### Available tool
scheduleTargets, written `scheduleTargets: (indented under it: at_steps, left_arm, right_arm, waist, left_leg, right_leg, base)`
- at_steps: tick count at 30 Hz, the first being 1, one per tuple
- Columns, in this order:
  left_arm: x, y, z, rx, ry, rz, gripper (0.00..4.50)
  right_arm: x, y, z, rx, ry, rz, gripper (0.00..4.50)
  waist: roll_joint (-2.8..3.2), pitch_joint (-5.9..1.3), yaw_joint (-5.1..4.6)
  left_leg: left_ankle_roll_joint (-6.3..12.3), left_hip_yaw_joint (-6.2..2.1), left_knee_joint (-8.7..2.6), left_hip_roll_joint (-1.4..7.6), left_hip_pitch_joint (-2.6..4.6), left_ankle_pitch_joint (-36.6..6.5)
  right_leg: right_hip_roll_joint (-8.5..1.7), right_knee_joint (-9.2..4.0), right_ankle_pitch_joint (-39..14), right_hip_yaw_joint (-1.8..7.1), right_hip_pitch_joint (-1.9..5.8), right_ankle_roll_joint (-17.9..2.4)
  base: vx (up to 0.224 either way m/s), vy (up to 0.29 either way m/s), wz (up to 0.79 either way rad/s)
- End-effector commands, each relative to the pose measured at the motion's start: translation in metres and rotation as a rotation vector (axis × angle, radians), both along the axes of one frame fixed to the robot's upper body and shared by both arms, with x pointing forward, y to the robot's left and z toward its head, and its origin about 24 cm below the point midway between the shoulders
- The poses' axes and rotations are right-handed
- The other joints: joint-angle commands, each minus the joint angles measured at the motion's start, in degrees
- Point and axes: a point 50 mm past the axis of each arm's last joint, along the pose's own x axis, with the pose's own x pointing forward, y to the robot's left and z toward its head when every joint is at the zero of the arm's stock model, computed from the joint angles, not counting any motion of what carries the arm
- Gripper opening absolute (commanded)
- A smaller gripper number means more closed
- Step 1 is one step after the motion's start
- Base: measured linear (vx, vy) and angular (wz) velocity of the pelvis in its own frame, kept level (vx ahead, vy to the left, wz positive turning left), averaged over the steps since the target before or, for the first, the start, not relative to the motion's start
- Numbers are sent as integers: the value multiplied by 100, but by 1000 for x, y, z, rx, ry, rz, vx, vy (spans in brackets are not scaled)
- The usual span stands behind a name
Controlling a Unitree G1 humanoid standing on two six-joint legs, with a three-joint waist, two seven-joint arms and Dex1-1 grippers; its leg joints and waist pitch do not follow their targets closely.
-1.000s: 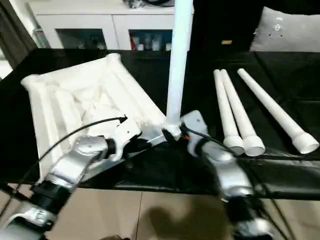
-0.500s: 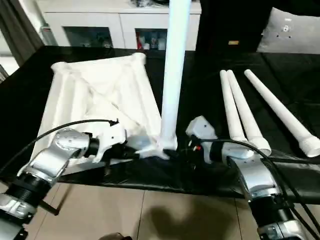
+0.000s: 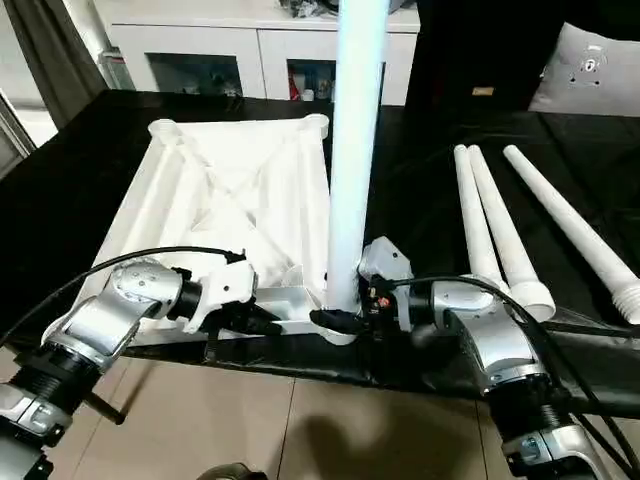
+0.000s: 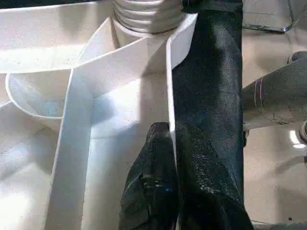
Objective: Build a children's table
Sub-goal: Rotate leg to tighten
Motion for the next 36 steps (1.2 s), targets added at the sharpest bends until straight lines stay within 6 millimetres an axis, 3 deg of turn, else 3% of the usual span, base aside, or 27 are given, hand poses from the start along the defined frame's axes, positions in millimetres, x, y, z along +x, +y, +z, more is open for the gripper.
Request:
scheduleTargets:
  at_steps: [1,5,18,20,22,23,24,25,28,30,32,33,36]
  left_arm:
    - [-8,-5,-11,54,44,-75,0]
    - [-8,-4,-12,58,46,-74,0]
    - [-14,-9,-14,-39,110,23,0]
    - [-13,-19,-12,-121,137,160,0]
    - [-7,-31,-10,-193,145,298,0]
    - [-5,-35,-9,-211,148,337,0]
    - [-4,-37,-9,-215,148,351,0]
    - [0,-44,-10,-224,142,429,0]
    - [10,-53,-8,-236,110,556,0]
    - [17,-62,-2,-261,73,637,0]
    - [18,-66,1,-273,66,653,0]
    - [17,-69,3,-278,60,651,0]
    - [16,-67,0,-229,20,626,0]
  right_arm:
    - [1,3,1,1,10,20,305]
    - [0,2,-3,-10,26,25,277]
    - [-5,10,-25,-15,129,-90,267]
    - [6,26,-31,-5,131,-273,267]
    - [19,39,-34,18,145,-442,267]
    - [23,44,-35,27,153,-503,267]
    - [25,46,-35,28,155,-523,267]
    - [32,54,-38,36,170,-613,267]
    - [40,61,-41,21,169,-741,267]
    - [47,64,-42,13,136,-833,267]
    - [49,64,-43,31,154,-866,267]
    - [50,65,-43,62,179,-875,323]
    - [50,60,-40,87,164,-869,343]
  waist:
    - [-85,-355,-13]
    - [-81,-363,-11]
    - [-66,-357,-42]
    - [-43,-305,-112]
    - [-48,-223,-272]
    - [-48,-211,-314]
    - [-100,-208,-349]
    - [-78,-216,-423]
    - [-86,-214,-474]
    - [-78,-218,-475]
    - [-103,-247,-451]
    - [-93,-266,-445]
    - [-83,-299,-404]
  left_leg:
    - [663,-215,-360,527,94,-582]
    - [683,-218,-351,523,88,-506]
    - [627,-223,-372,524,93,-626]
    - [466,-235,-424,524,97,-919]
    - [104,-268,-493,485,125,-1578]
    - [10,-276,-506,471,142,-1742]
    - [-53,-278,-510,461,165,-1855]
    - [-143,-303,-499,442,168,-1955]
    - [-105,-287,-497,442,197,-1974]
    - [-91,-278,-491,434,195,-1902]
    - [-17,-272,-497,455,157,-1666]
    - [56,-254,-493,463,141,-1493]
    - [292,-235,-466,465,110,-1073]
  right_leg:
    - [-667,-385,-33,345,229,-1306]
    - [-659,-372,55,343,230,-1282]
    - [-658,-382,-10,336,226,-1331]
    - [-651,-430,-433,339,204,-1324]
    - [-677,-523,-1587,333,221,-1245]
    - [-675,-550,-1928,328,224,-1173]
    - [-675,-584,-2203,330,206,-1098]
    - [-702,-630,-2576,349,198,-945]
    - [-672,-664,-2469,377,139,-899]
    - [-679,-673,-2373,373,138,-921]
    - [-673,-639,-1942,384,181,-963]
    - [-663,-596,-1554,395,188,-1044]
    - [-665,-536,-828,385,228,-1165]
  base:
    - [0,0,0]
    - [0,0,0]
    - [0,0,0]
    - [0,0,0]
    - [0,0,0]
    - [0,0,0]
    - [0,0,0]
    - [0,0,0]
    - [0,0,0]
    - [0,0,0]
    - [0,0,0]
    - [0,0,0]
    - [0,0,0]
